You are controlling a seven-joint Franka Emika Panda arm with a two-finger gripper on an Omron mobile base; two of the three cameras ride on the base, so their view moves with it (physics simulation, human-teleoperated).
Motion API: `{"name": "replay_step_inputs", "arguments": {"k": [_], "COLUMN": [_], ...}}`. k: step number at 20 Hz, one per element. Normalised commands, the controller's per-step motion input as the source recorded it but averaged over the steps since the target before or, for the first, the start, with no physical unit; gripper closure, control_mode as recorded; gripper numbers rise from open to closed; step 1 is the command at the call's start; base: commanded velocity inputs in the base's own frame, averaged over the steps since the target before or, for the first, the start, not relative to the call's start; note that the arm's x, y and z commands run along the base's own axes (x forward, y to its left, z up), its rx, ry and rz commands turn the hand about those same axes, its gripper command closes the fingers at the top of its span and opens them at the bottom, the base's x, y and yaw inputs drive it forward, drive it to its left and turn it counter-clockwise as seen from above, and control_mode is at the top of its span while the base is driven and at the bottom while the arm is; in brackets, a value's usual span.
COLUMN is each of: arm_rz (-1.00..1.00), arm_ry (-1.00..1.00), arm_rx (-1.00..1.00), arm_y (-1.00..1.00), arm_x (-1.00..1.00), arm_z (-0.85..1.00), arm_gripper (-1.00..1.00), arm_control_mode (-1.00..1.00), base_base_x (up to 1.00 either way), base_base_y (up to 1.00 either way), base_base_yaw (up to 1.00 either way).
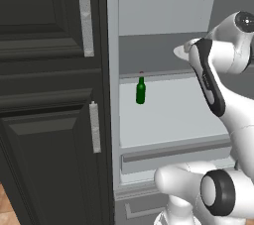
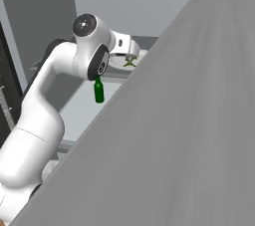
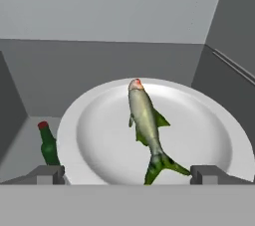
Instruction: Retrieve the fish from the fridge and place it on the saucepan with marinade on the stove.
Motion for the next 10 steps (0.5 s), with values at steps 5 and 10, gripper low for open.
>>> {"name": "replay_step_inputs", "arguments": {"k": [5, 10], "arm_rz": [0.0, 0.0], "arm_ry": [0.0, 0.0], "arm_rx": [0.0, 0.0], "arm_y": [-0.07, -0.01], "arm_x": [0.24, 0.25], "arm_z": [-0.1, -0.01], "arm_gripper": [-1.0, -1.0], "arm_control_mode": [-1.0, -1.0], "base_base_x": [0.0, 0.0], "base_base_y": [0.0, 0.0], "base_base_yaw": [0.0, 0.0]}}
